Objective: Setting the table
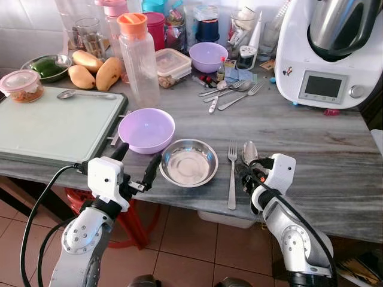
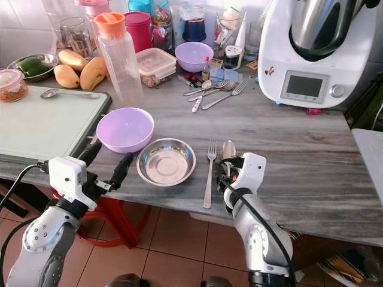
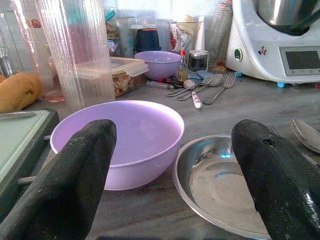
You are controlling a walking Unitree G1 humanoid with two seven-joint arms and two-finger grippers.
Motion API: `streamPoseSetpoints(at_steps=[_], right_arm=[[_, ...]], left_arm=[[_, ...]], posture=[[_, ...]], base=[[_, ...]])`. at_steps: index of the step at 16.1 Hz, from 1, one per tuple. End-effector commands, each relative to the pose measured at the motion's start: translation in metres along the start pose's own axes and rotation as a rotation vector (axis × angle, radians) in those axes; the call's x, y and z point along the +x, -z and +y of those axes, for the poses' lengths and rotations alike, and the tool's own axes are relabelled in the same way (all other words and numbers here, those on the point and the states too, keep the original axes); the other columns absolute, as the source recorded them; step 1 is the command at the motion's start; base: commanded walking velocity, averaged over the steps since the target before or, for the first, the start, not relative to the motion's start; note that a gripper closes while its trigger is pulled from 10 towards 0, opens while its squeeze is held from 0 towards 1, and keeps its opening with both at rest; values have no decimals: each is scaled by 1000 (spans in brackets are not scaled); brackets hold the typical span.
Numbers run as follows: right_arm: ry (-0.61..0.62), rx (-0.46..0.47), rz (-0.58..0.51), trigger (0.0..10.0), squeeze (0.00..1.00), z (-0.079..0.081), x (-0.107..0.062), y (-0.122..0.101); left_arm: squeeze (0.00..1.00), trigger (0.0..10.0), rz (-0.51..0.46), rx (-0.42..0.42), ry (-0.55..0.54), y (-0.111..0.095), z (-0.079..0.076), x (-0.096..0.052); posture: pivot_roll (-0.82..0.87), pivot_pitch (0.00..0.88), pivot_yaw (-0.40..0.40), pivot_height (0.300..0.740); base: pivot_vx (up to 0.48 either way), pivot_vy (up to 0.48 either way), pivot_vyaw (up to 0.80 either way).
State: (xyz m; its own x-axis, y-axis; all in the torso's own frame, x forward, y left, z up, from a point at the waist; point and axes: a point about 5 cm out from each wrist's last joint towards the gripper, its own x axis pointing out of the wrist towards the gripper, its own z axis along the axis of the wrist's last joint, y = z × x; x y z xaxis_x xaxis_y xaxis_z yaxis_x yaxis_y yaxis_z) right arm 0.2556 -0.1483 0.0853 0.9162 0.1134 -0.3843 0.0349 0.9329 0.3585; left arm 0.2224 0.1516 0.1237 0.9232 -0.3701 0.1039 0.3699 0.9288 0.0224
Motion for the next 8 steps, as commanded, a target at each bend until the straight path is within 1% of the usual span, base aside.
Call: streamPoseSetpoints(at_steps=[1,2,4,5,8], right_arm=[[30,-6,-23,10000,1000,-6,-1,-2],[37,-1,-64,10000,1000,-7,-2,-7],[43,-37,-165,10000,1000,-6,-4,-21],[45,-36,-171,10000,1000,-6,-4,-21],[60,-75,-255,10000,1000,-7,-6,-32]], left_arm=[[0,10000,3,8,0,0,0,2],[0,10000,2,7,0,0,0,3],[0,10000,-3,2,1,0,-1,4],[0,10000,-4,2,1,0,-1,5],[0,10000,-10,2,-11,-1,-1,6]], posture=[[39,15,14,740],[38,15,14,740],[35,11,16,740],[35,11,16,740],[35,0,17,740]], base=[[0,0,0],[0,0,0],[0,0,0],[0,0,0],[0,0,0]])
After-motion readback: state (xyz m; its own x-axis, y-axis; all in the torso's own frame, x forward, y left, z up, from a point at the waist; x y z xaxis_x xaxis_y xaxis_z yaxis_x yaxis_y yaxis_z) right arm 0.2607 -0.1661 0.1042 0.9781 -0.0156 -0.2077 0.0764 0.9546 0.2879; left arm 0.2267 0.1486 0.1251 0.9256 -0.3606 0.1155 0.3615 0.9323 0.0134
